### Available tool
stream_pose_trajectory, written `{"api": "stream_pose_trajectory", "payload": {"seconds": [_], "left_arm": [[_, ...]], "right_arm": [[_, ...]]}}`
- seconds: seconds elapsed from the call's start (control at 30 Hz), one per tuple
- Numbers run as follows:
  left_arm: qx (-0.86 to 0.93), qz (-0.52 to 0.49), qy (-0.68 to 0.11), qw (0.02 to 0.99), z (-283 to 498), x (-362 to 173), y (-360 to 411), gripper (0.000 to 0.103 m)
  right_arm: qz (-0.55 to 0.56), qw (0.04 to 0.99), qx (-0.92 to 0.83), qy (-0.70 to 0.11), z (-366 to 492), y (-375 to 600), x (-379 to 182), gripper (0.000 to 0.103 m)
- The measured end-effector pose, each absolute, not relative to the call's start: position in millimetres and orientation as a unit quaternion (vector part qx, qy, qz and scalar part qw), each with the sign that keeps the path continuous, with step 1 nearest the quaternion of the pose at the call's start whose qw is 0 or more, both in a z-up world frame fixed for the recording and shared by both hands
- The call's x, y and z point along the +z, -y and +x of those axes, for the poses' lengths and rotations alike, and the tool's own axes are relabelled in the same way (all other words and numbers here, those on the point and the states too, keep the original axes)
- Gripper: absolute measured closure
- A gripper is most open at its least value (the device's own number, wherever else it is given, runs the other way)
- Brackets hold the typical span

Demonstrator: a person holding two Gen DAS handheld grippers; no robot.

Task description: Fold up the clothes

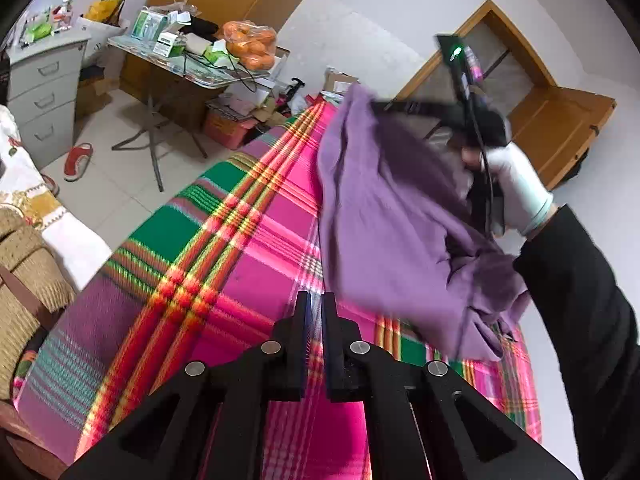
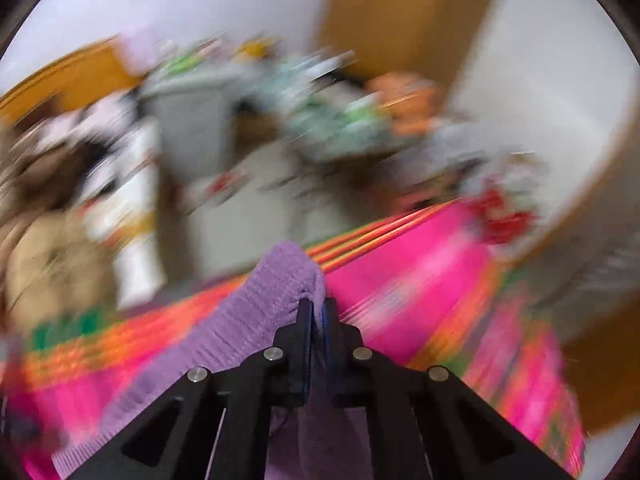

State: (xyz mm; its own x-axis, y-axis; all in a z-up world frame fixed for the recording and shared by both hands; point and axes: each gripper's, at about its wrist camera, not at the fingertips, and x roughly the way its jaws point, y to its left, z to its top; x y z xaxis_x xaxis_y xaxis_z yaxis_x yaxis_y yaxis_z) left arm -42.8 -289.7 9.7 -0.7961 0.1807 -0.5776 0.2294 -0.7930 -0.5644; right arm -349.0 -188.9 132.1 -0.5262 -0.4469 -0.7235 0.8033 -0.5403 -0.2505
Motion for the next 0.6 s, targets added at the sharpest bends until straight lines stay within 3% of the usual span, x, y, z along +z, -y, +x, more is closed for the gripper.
{"api": "stream_pose_trajectory", "payload": {"seconds": [0.07,0.1,0.13,0.17,0.6], "left_arm": [[-0.889,0.320,-0.328,0.011,-46,11,291,0.088],[-0.887,0.318,-0.335,0.004,-47,12,292,0.083],[-0.884,0.315,-0.344,-0.005,-48,11,292,0.072],[-0.879,0.312,-0.360,-0.012,-49,9,294,0.068],[-0.812,0.306,-0.496,-0.029,-90,-9,281,0.061]], "right_arm": [[0.310,0.359,-0.839,-0.266,-361,182,139,0.089],[0.311,0.359,-0.838,-0.267,-359,178,138,0.082],[0.307,0.362,-0.837,-0.272,-354,171,136,0.066],[0.304,0.367,-0.836,-0.273,-348,164,134,0.061],[0.325,0.425,-0.840,-0.090,-225,-30,114,0.059]]}}
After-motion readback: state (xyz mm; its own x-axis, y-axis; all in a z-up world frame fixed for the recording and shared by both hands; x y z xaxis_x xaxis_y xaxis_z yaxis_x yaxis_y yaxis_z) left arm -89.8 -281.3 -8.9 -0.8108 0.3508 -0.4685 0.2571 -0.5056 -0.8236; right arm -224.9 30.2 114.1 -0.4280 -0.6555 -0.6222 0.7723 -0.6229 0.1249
